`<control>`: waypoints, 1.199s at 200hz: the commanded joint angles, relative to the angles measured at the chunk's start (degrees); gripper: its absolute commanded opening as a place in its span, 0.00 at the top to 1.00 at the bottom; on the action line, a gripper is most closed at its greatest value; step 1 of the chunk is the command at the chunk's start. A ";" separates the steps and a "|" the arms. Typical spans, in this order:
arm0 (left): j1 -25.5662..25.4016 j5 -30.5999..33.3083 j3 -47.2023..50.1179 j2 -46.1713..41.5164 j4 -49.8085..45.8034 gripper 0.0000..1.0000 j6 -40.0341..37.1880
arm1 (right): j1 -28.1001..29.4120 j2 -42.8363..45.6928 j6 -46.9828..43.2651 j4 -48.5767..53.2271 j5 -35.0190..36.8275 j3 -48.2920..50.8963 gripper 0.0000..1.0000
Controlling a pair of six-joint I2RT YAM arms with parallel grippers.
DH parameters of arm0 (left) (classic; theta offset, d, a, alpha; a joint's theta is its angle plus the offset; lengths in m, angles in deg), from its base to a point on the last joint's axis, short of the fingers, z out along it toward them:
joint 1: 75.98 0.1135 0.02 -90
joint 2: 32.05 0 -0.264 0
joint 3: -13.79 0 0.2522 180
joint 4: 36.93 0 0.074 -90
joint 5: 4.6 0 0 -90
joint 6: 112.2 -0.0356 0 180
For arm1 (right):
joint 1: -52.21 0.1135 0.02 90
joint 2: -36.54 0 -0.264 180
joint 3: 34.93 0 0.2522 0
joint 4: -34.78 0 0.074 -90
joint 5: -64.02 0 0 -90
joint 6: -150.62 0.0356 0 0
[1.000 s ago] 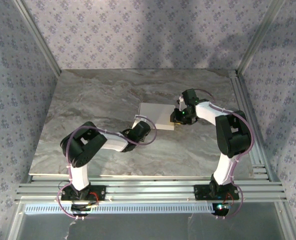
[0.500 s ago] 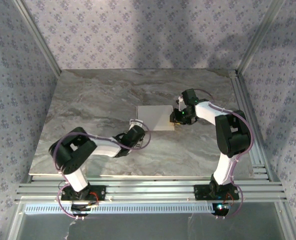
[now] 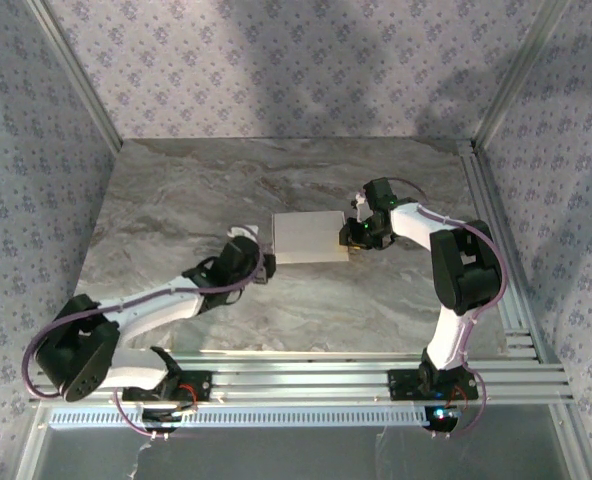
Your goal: Fold the paper box
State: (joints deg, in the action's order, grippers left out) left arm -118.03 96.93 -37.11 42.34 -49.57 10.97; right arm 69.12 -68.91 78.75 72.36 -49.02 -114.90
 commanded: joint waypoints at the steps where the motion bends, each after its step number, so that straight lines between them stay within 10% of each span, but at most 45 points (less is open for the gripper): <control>1: 5.28 -4.37 -6.48 2.99 -6.12 0.49 -1.02 | 0.07 -0.47 -2.02 2.92 -0.29 -0.31 0.75; 71: 8.95 -15.20 -21.00 25.45 -5.98 0.45 -1.59 | 0.21 -0.42 -2.84 2.23 -1.79 0.20 0.75; 150: 8.53 -16.64 -15.14 28.12 1.45 0.61 4.00 | 0.15 2.64 -1.22 -0.22 -2.90 3.19 0.74; 240: 8.57 -16.54 -13.65 28.75 1.16 0.82 4.53 | -1.26 30.86 18.67 -21.76 2.84 28.25 0.54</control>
State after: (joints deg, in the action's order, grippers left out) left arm -109.11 80.82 -52.48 69.57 -43.99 15.60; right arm 66.80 -44.08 85.95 60.12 -47.65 -95.17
